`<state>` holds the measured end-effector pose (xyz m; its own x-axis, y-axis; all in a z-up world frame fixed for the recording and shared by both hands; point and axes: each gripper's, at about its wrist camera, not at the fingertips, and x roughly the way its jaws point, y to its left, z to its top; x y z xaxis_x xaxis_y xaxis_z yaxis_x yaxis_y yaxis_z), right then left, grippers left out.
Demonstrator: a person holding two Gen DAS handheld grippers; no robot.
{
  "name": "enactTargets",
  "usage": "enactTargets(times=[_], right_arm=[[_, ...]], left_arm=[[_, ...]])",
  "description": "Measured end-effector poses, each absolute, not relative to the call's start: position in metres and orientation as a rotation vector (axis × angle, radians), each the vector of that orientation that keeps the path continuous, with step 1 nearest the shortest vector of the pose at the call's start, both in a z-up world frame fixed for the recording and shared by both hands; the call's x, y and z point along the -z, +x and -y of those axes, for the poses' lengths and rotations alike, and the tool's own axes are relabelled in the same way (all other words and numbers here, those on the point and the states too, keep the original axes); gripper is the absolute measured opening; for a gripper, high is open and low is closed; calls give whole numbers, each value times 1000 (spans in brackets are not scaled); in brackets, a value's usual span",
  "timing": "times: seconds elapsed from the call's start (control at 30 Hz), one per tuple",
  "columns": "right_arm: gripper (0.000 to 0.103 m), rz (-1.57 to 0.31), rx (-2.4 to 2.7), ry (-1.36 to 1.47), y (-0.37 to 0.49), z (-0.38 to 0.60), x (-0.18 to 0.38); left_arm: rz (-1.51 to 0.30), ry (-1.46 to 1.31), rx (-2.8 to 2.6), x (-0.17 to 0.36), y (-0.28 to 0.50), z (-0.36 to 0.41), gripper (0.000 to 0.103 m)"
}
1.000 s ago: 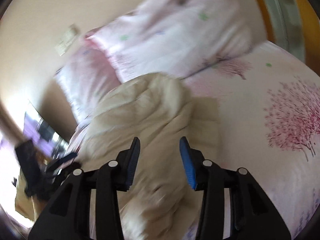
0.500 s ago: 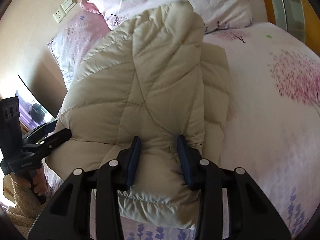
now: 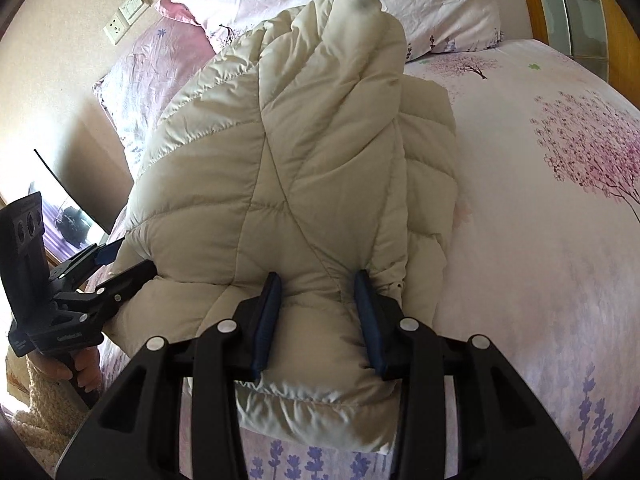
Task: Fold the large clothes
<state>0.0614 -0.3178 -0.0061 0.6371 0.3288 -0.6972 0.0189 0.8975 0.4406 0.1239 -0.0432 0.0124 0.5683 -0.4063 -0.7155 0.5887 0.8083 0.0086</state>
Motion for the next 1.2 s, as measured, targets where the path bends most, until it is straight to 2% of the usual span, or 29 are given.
enactTargets(times=[0.17,0.23,0.3,0.33,0.57,0.63,0.67,0.7,0.8,1.2], right_arm=[[41,-923,-238,477,61,330,1],[48,-930,-272,567,65,345,-8],[64,-858,-251,653,73,369,-26],[67,-823,-215,673,79,379,-36],[70,-793,-213,798,158,407,-54],[65,-804,-217,820,177,407,-49],[38,-808,-215,814,184,406,-47],[22,-818,-201,795,192,407,-44],[16,-841,-124,741,198,411,-37],[17,-989,31,678,209,429,11]], left_arm=[[-763,277,604,-15,121,42,88],[-779,226,648,-27,125,31,88],[-775,149,679,-40,132,17,88],[-766,97,674,-50,143,6,88],[-781,71,620,-79,209,7,88],[-779,117,599,-81,228,21,88],[-777,133,587,-81,232,24,88],[-780,148,573,-80,238,29,88],[-799,155,558,-77,260,38,88],[-913,164,592,-35,298,71,88]])
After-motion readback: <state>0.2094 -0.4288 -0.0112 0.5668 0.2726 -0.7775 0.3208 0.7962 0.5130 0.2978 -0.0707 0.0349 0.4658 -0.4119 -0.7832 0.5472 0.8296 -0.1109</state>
